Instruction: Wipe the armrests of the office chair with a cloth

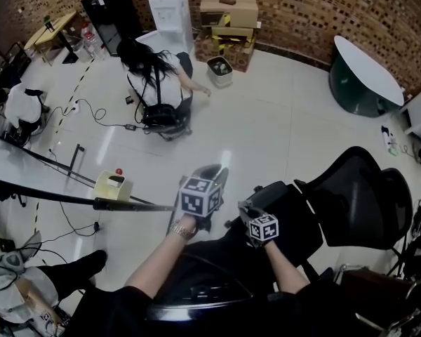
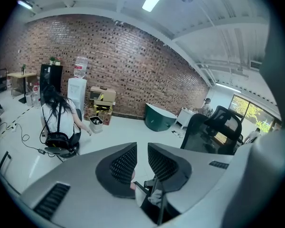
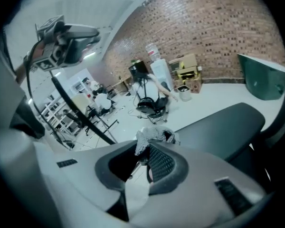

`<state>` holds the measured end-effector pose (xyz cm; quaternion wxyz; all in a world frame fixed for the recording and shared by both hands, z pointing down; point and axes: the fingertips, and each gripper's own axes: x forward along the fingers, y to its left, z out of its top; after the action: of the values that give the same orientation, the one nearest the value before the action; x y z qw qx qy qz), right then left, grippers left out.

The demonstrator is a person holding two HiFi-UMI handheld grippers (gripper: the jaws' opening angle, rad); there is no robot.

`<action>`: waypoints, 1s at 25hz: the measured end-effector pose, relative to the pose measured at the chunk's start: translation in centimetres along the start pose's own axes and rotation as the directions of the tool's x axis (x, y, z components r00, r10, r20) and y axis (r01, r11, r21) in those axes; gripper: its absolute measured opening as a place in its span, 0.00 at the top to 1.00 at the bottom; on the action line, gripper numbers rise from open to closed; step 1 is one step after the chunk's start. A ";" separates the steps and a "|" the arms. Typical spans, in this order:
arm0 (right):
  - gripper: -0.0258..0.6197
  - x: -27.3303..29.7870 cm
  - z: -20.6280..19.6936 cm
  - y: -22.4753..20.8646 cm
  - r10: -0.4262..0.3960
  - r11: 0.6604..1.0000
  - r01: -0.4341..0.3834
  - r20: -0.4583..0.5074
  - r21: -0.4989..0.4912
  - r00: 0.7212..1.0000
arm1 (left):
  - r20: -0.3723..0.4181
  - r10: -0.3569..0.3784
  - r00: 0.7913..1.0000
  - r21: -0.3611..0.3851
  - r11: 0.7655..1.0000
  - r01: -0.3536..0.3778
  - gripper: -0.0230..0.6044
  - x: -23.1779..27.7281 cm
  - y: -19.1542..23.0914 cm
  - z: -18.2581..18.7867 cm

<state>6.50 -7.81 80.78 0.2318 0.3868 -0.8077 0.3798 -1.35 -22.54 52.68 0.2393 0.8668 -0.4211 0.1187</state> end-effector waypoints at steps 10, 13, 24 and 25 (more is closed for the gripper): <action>0.87 -8.1 4.8 -13.5 -0.239 0.970 0.229 0.168 0.076 0.956 | 0.007 -0.048 0.999 0.001 0.999 0.048 0.84 0.9 -1.5 -0.6; 0.87 -9.9 7.4 -20.7 -0.415 0.906 0.390 0.173 0.161 0.893 | 0.014 -0.029 0.999 0.003 1.000 0.029 0.84 0.7 0.0 -0.5; 0.87 -3.9 0.1 -10.3 -0.355 0.935 0.355 0.072 0.011 0.932 | -0.012 -0.048 0.999 0.010 0.999 0.048 0.84 0.4 -0.6 -0.3; 0.87 -3.4 -0.4 -8.3 -0.315 0.949 0.315 0.077 0.011 0.946 | -0.014 -0.050 0.999 0.011 0.999 0.050 0.84 0.5 -0.6 -0.3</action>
<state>15.20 -9.35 82.36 0.2582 0.5251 -0.7442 0.3222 -0.56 -22.37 52.90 0.2400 0.8776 -0.3969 0.1209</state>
